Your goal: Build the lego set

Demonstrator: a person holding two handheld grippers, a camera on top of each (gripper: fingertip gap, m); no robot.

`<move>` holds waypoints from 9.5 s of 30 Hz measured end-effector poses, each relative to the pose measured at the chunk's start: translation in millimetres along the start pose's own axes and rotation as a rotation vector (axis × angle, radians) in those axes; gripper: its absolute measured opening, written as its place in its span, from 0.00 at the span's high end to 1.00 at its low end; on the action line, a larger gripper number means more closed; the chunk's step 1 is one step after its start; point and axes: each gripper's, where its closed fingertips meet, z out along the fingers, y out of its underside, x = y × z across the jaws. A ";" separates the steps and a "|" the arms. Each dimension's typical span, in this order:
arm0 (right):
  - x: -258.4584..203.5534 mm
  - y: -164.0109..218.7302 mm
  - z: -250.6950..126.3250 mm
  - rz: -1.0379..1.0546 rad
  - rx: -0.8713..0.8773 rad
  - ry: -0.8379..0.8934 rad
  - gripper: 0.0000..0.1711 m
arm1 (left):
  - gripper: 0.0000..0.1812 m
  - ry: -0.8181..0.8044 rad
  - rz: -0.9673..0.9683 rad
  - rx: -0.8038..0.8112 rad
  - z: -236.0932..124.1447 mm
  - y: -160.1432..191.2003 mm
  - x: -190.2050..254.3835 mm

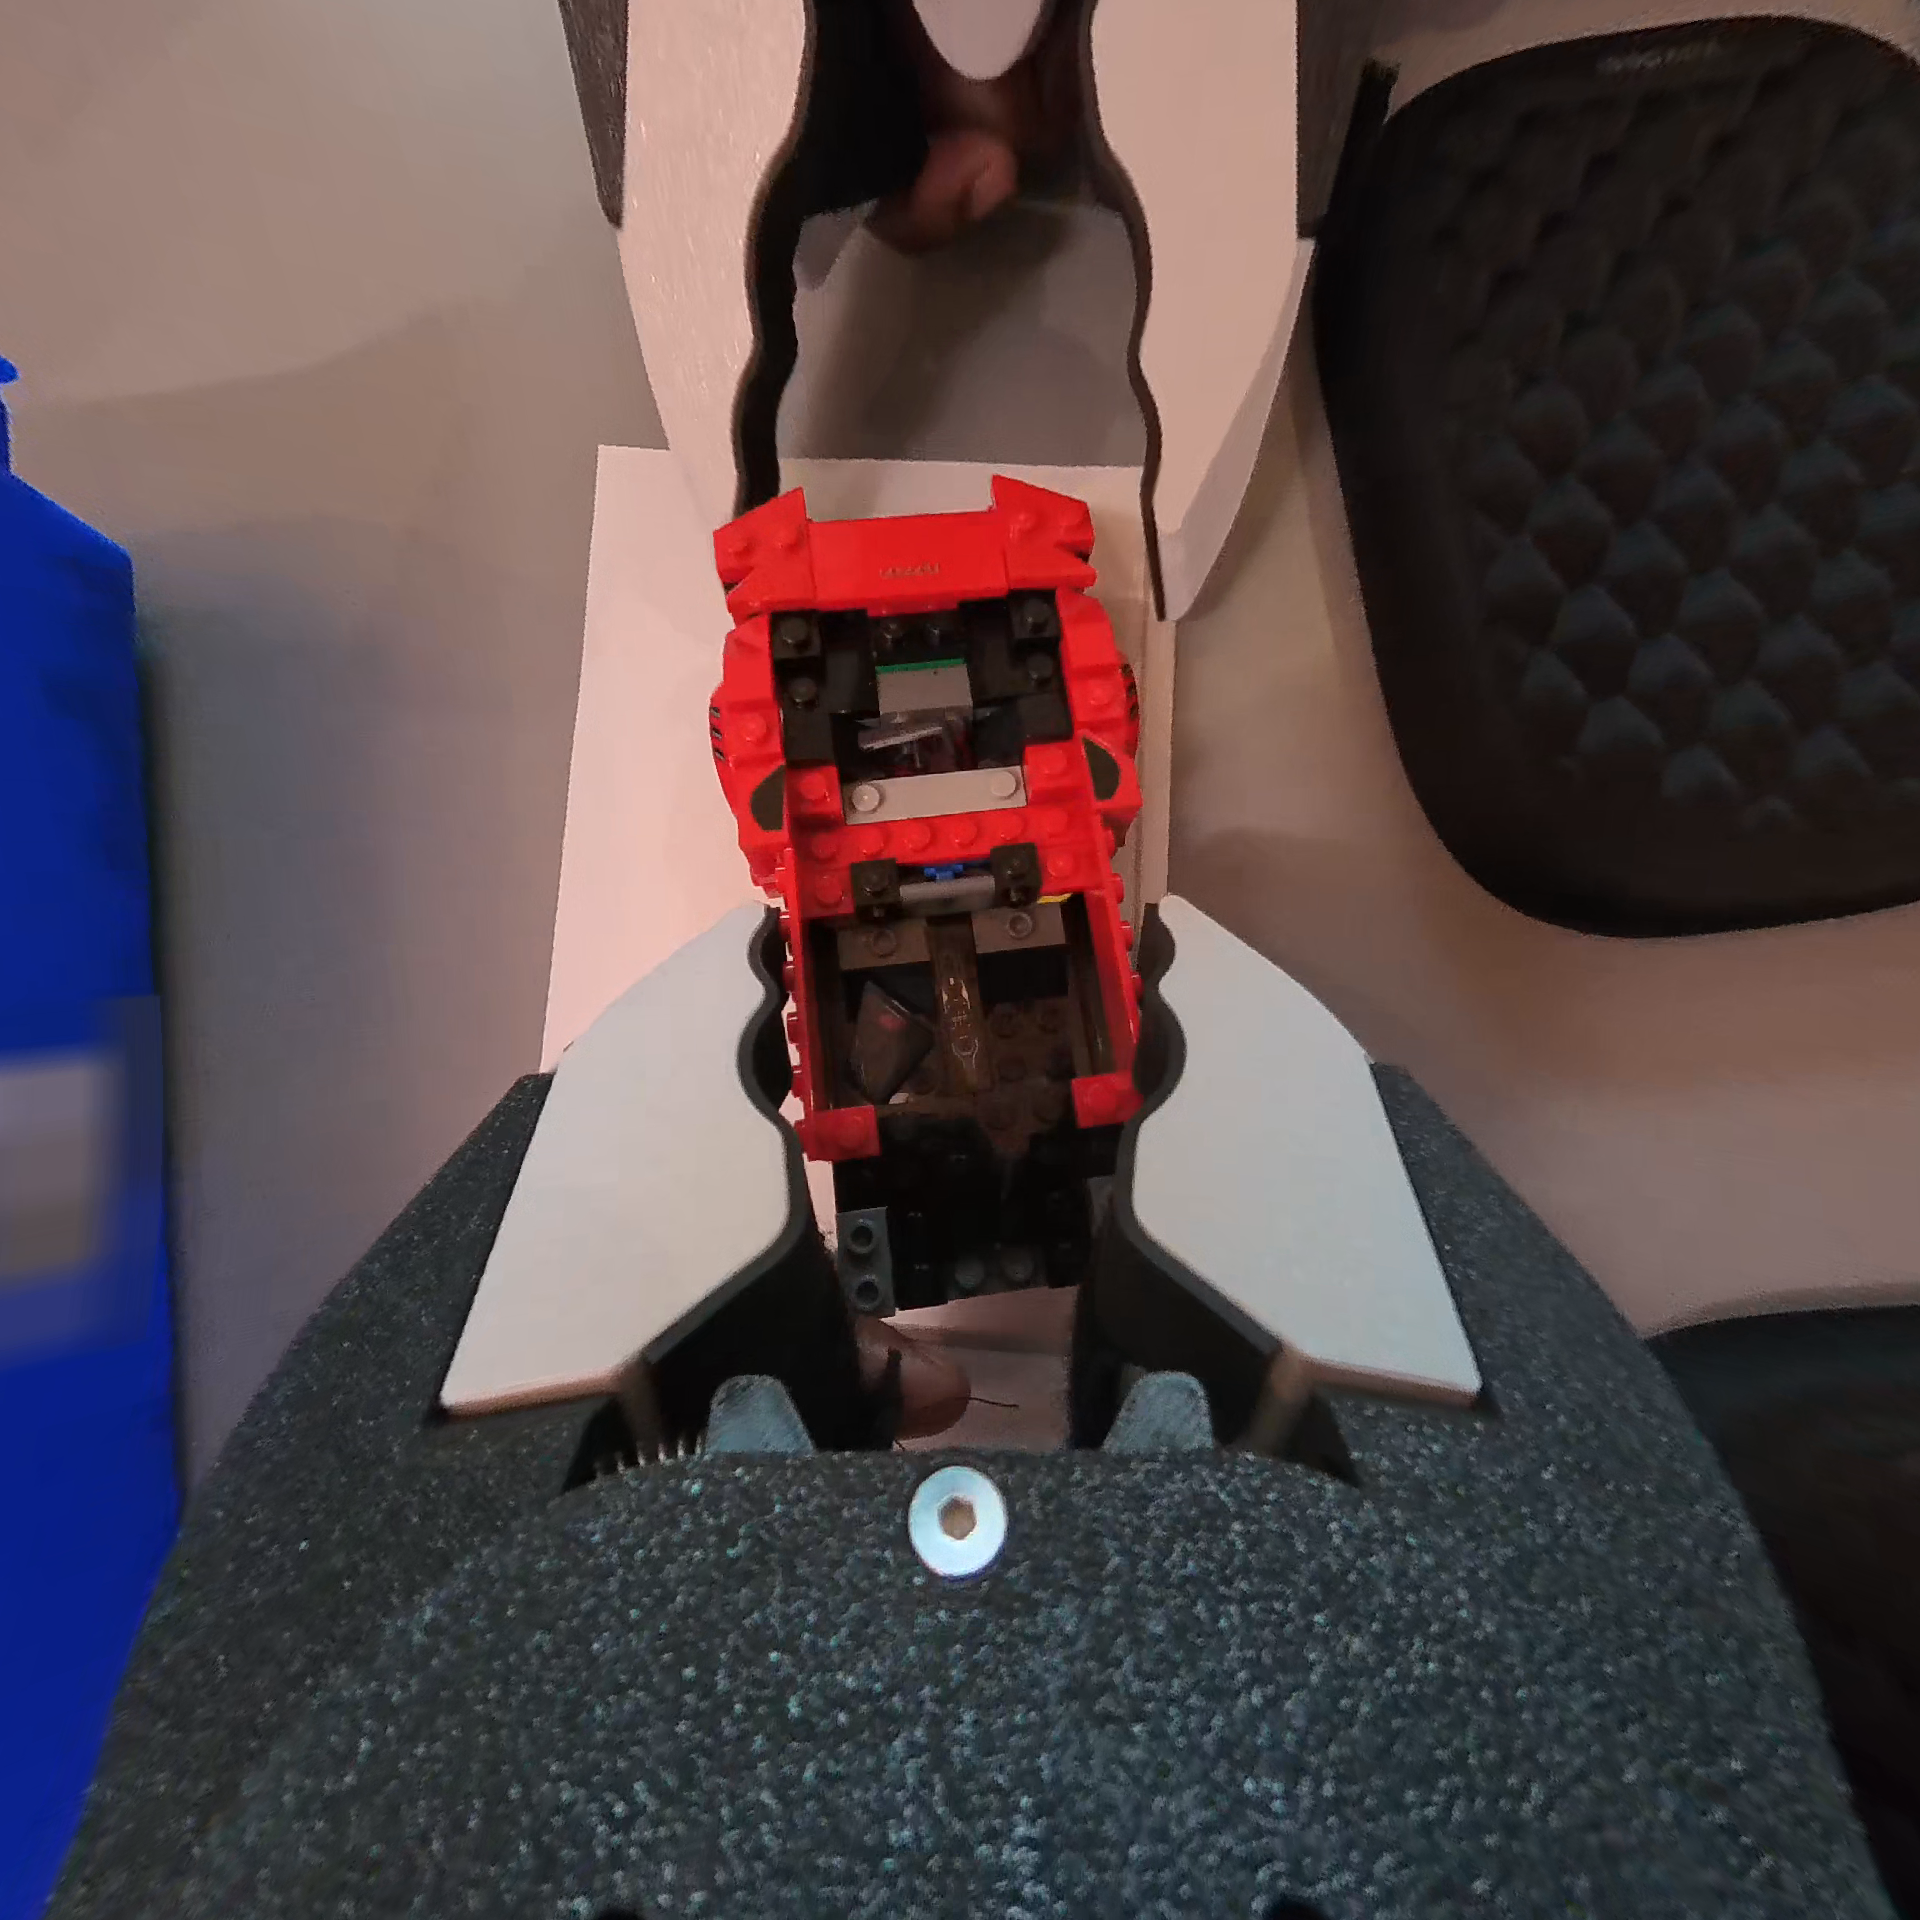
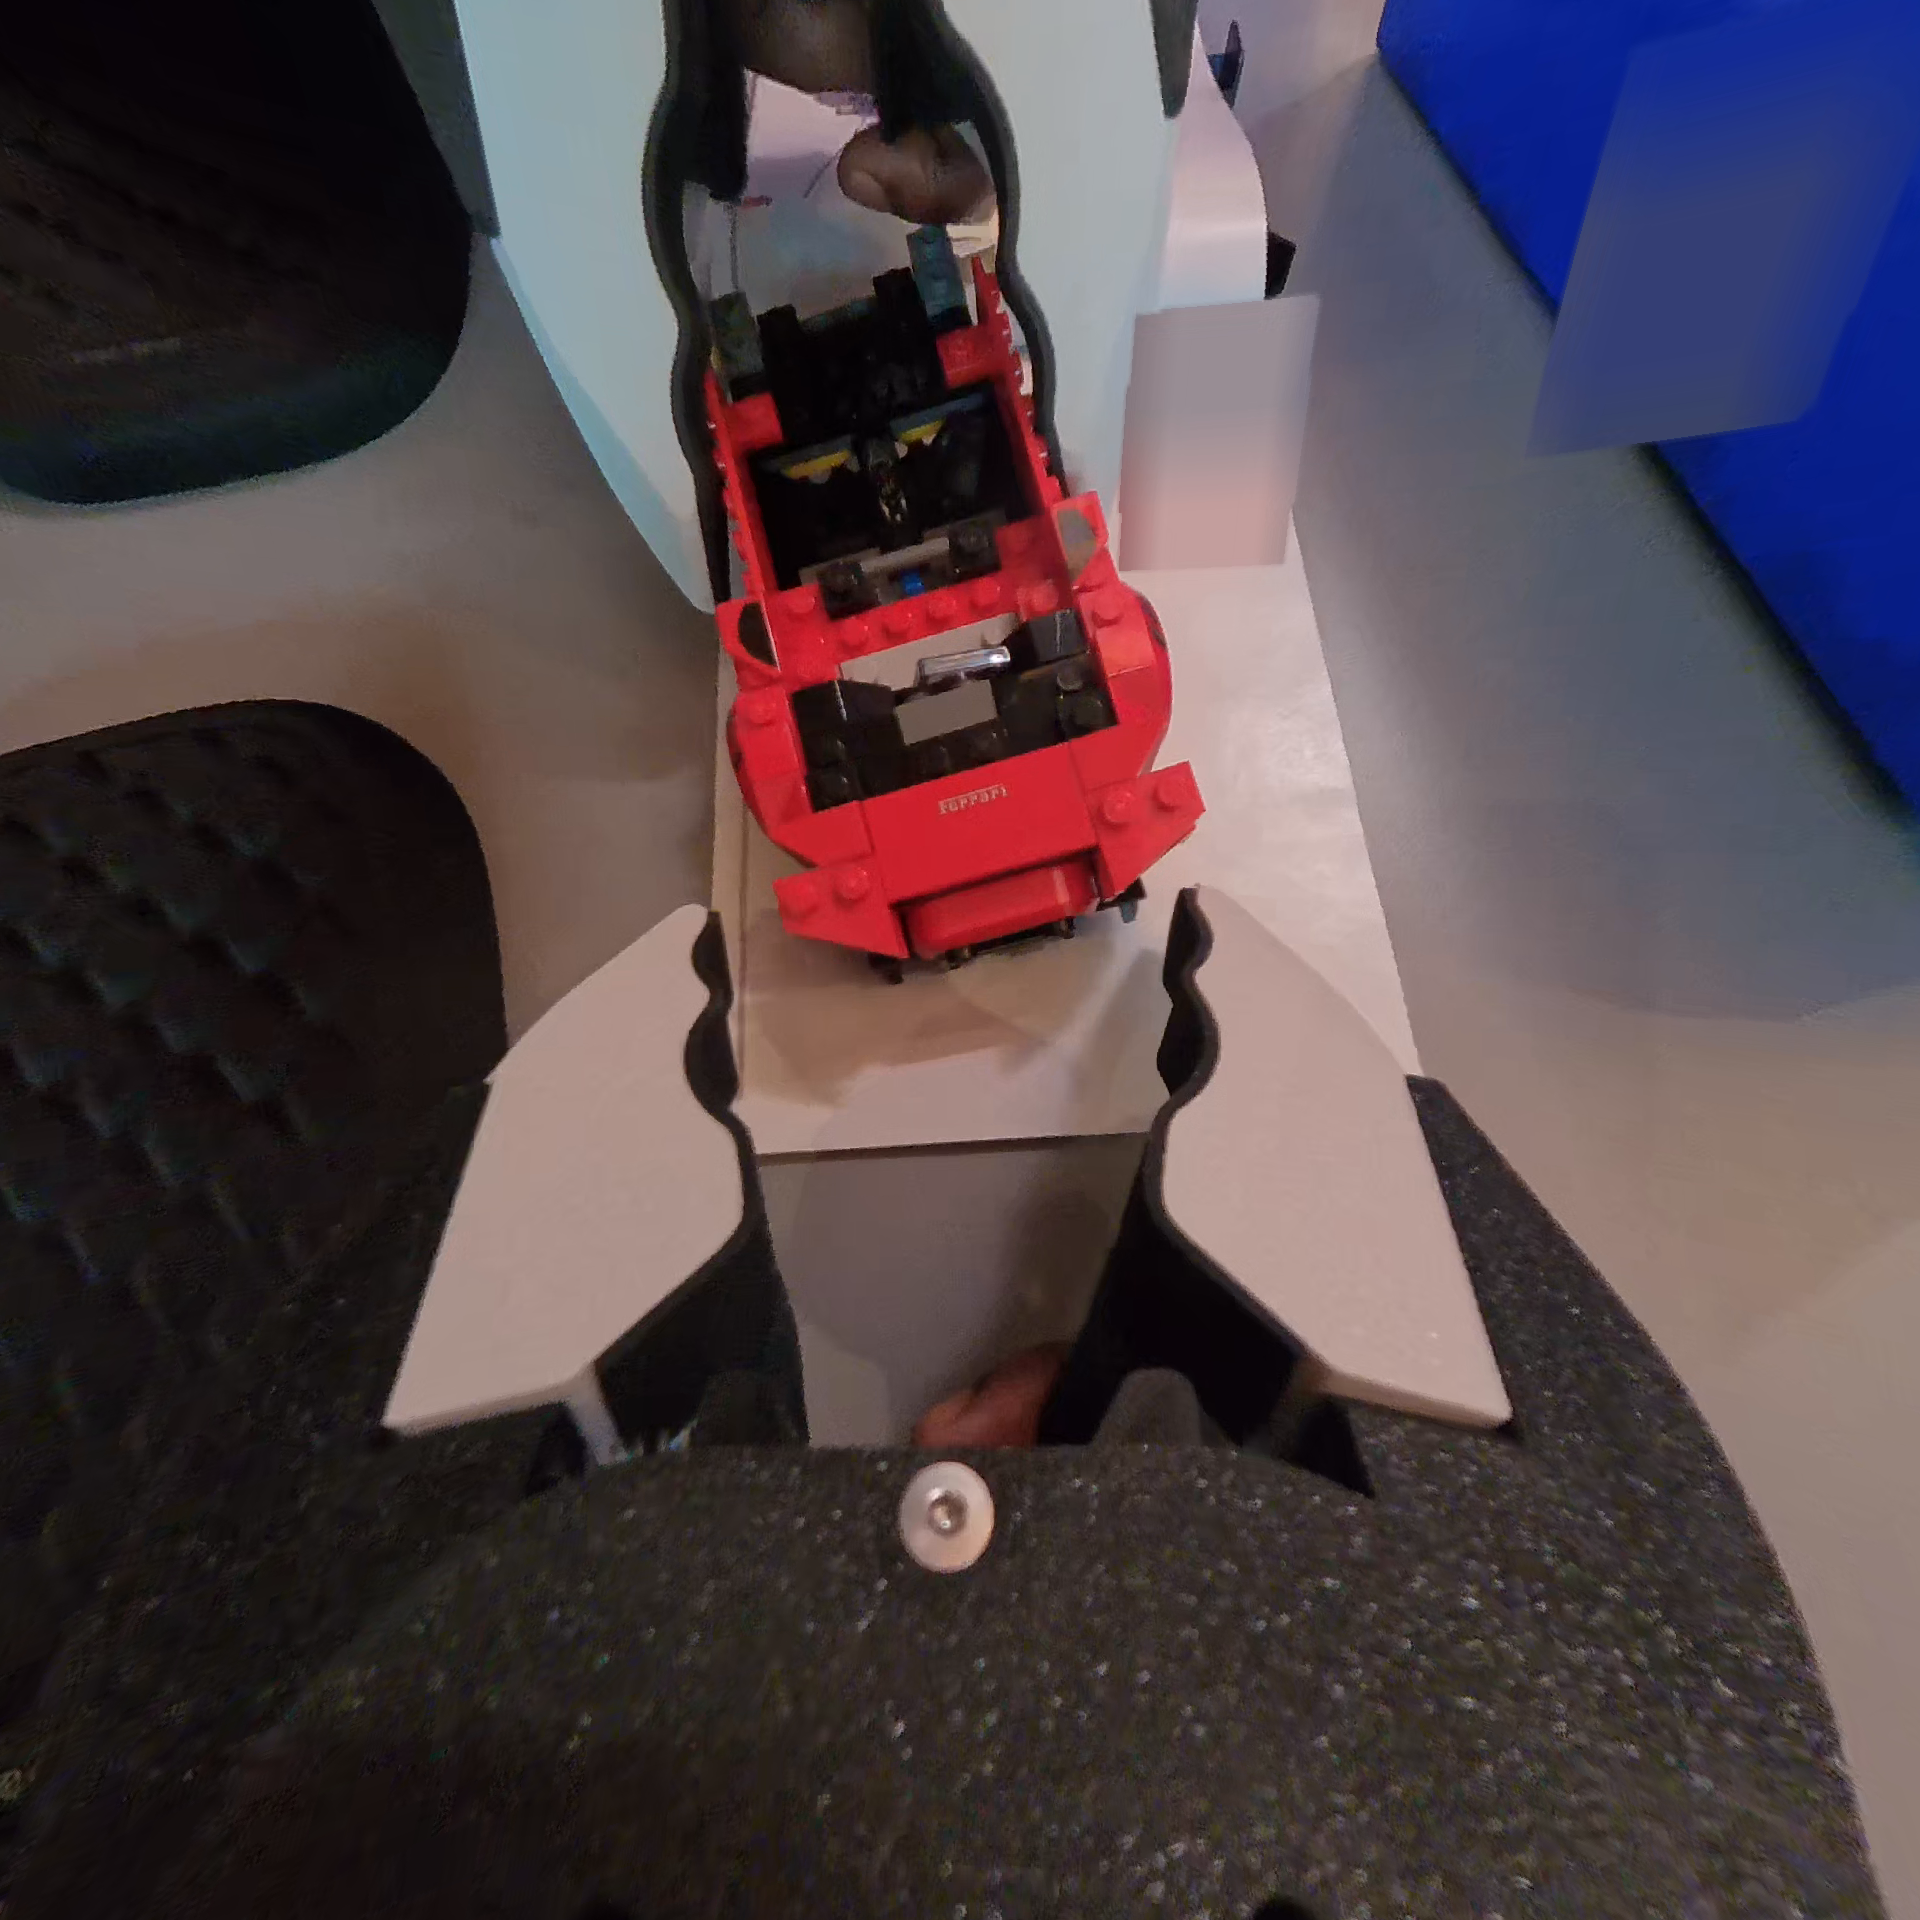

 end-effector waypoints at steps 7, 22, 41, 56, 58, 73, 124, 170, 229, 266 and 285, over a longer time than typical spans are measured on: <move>1.5 -2.7 4.8 -0.023 -0.003 0.013 0.53 | 0.64 0.038 -0.011 0.021 6.5 2.9 0.8; 4.3 -14.4 -0.6 0.009 0.019 0.006 0.57 | 0.65 0.057 -0.040 0.076 3.9 -0.8 -0.6; 3.3 -0.2 8.7 -0.009 -0.011 0.015 0.57 | 1.00 -0.044 0.010 0.129 5.8 -32.4 -8.3; 3.6 0.2 9.1 -0.013 -0.014 0.020 0.57 | 1.00 -0.042 0.044 0.128 21.9 -33.4 -8.9; 3.6 0.2 9.1 -0.013 -0.015 0.020 0.57 | 1.00 -0.049 0.049 0.131 22.2 -33.4 -8.9; 4.1 -0.3 9.1 -0.015 -0.012 0.020 0.57 | 0.62 -0.023 -0.032 0.060 -10.8 1.7 -15.8; -2.4 4.6 -2.3 0.038 0.013 -0.061 0.63 | 1.00 -0.135 0.080 0.138 7.0 -30.8 -27.3; 10.1 -32.6 -4.7 0.060 -0.305 0.057 1.00 | 0.52 -0.056 0.026 -0.001 8.5 14.2 6.6; -17.7 -14.8 -5.8 0.151 -0.743 -0.006 1.00 | 0.62 -0.065 -0.012 0.122 16.7 7.8 6.4; 17.4 -20.8 -2.5 0.151 -0.781 0.110 1.00 | 0.62 -0.064 -0.011 0.129 17.7 6.5 7.4; -2.5 0.7 -7.9 -0.015 -0.130 -0.076 0.42 | 0.62 -0.064 -0.009 0.141 17.9 6.4 7.5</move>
